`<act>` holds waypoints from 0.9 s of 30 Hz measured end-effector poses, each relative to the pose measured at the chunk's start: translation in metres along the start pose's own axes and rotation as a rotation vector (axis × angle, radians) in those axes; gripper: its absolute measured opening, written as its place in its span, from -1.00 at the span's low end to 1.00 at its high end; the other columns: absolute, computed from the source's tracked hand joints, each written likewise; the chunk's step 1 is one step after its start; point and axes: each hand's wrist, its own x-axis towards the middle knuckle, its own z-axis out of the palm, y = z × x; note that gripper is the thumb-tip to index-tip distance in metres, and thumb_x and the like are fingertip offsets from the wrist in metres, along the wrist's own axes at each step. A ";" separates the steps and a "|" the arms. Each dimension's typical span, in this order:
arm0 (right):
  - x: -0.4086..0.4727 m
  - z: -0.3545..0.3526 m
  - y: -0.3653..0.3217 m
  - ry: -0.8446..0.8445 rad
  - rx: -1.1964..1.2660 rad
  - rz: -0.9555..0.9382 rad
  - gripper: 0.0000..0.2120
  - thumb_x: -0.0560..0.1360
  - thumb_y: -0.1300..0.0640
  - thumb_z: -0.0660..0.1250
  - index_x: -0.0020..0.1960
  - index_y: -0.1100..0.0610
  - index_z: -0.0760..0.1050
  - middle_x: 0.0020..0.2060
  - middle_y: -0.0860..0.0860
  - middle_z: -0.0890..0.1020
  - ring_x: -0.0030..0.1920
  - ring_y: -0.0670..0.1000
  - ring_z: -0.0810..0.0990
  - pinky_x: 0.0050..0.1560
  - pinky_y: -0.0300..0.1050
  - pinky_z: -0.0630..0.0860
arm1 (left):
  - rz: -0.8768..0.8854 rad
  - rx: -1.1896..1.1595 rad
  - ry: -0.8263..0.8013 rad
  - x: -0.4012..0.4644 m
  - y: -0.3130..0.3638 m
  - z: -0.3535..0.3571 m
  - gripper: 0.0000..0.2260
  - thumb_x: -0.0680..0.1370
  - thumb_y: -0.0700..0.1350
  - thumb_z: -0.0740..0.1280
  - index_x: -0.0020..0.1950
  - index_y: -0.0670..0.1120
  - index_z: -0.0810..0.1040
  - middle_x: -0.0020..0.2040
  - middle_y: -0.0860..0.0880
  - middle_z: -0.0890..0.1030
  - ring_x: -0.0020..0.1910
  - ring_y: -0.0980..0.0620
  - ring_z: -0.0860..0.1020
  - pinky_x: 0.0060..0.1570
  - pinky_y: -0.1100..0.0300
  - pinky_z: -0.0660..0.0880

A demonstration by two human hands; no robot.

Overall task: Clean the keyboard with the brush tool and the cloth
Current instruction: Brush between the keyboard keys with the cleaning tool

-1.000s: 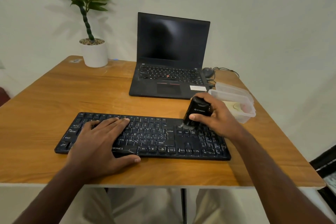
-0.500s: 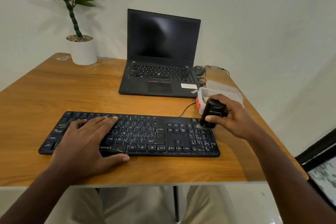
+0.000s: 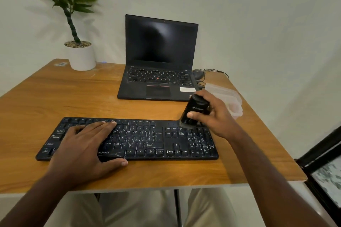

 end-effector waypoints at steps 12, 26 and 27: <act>-0.012 -0.042 0.004 -0.016 -0.202 -0.009 -0.59 0.45 0.26 0.52 0.23 0.10 0.48 0.02 -0.07 0.58 0.04 -0.19 0.57 -0.08 -0.40 0.48 | -0.003 0.009 -0.001 0.000 0.001 -0.002 -0.02 0.32 0.64 0.05 0.51 0.00 0.37 0.37 -0.05 0.54 0.34 -0.06 0.51 0.29 -0.15 0.37; -0.009 -0.011 -0.003 0.042 -0.124 -0.025 -0.56 0.48 0.19 0.51 0.30 0.02 0.45 0.08 -0.07 0.59 0.11 -0.10 0.60 -0.05 -0.28 0.58 | -0.005 0.012 0.007 0.000 0.003 0.001 -0.02 0.33 0.64 0.02 0.53 0.02 0.34 0.41 -0.03 0.50 0.39 -0.03 0.46 0.33 -0.10 0.30; -0.007 -0.004 -0.004 0.012 -0.118 -0.036 -0.57 0.49 0.19 0.50 0.30 0.05 0.45 0.08 -0.05 0.59 0.10 -0.07 0.61 -0.04 -0.24 0.60 | -0.002 0.009 0.009 0.000 0.003 0.001 -0.02 0.33 0.64 0.03 0.53 0.01 0.34 0.41 -0.03 0.50 0.39 -0.03 0.46 0.32 -0.10 0.31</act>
